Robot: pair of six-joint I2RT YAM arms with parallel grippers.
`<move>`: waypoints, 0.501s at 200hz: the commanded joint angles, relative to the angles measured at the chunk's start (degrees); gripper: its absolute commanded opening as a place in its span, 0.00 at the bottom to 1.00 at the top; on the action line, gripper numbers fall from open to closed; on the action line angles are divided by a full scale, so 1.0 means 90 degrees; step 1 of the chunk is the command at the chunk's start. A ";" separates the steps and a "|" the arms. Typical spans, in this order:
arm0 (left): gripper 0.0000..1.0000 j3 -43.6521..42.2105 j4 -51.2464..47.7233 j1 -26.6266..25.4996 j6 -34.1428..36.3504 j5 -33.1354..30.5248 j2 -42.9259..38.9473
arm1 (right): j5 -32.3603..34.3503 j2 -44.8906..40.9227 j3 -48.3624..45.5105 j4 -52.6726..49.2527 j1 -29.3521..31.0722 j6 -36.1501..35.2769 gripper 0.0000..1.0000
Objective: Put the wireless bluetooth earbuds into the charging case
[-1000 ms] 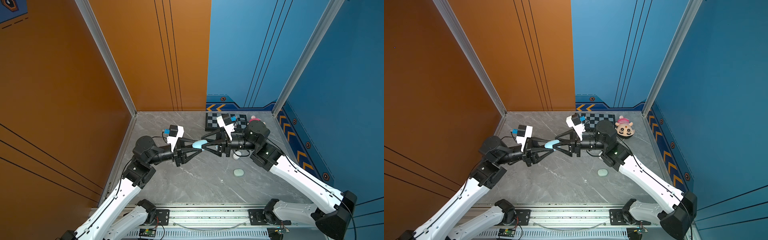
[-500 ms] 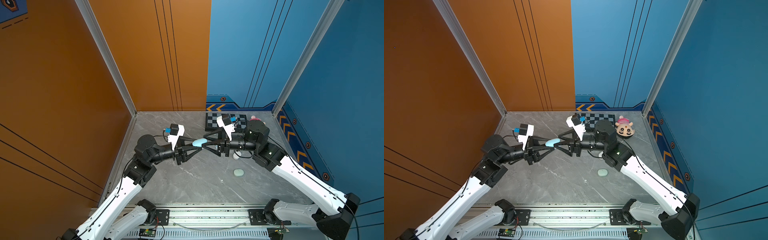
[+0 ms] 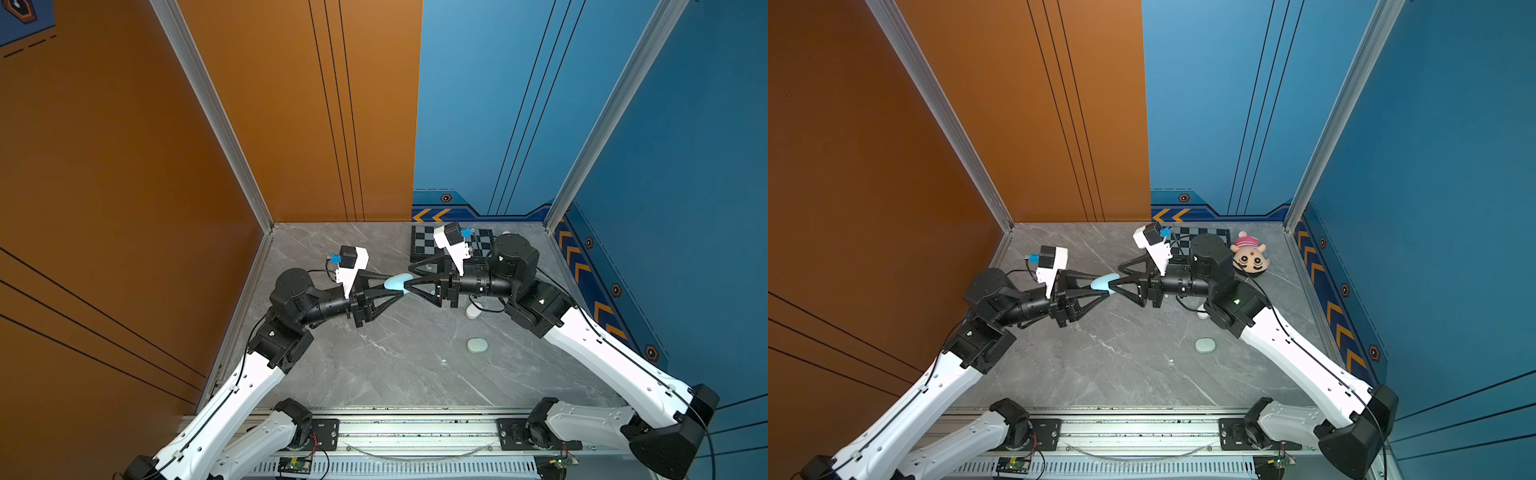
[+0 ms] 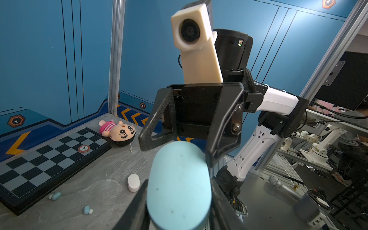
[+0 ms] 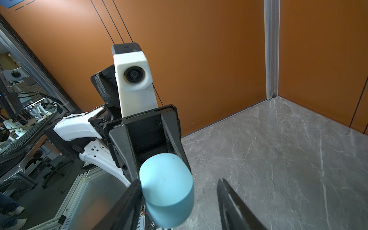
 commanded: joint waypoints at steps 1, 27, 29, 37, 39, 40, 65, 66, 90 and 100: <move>0.00 0.0053 0.0280 -0.0080 0.0067 0.0581 -0.0157 | 0.0420 0.0213 0.0162 -0.0113 -0.0156 0.0103 0.53; 0.00 0.0039 0.0282 -0.0067 0.0078 0.0545 -0.0149 | -0.0358 0.0276 0.0150 0.0114 -0.0156 0.0296 0.39; 0.00 0.0037 0.0281 -0.0067 0.0078 0.0545 -0.0147 | -0.0422 0.0279 0.0146 0.0158 -0.0156 0.0325 0.39; 0.00 0.0052 0.0283 -0.0072 0.0081 0.0546 -0.0144 | -0.0646 0.0283 0.0092 0.0312 -0.0146 0.0442 0.38; 0.00 0.0048 0.0278 -0.0074 0.0079 0.0538 -0.0143 | -0.0707 0.0281 0.0087 0.0349 -0.0146 0.0469 0.38; 0.00 0.0047 0.0283 -0.0074 0.0079 0.0538 -0.0148 | -0.0731 0.0283 0.0080 0.0367 -0.0146 0.0486 0.38; 0.00 0.0094 0.0285 -0.0073 0.0061 0.0558 -0.0124 | -0.1132 0.0306 -0.0033 0.0715 -0.0107 0.0742 0.38; 0.00 0.0089 0.0286 -0.0074 0.0060 0.0558 -0.0123 | -0.1145 0.0310 -0.0034 0.0716 -0.0107 0.0745 0.38; 0.00 0.0141 0.0284 -0.0071 0.0039 0.0596 -0.0070 | -0.1230 0.0381 -0.0035 0.0689 -0.0058 0.0758 0.41; 0.00 0.0162 0.0282 -0.0074 0.0021 0.0620 -0.0055 | -0.1243 0.0401 -0.0034 0.0678 -0.0049 0.0758 0.46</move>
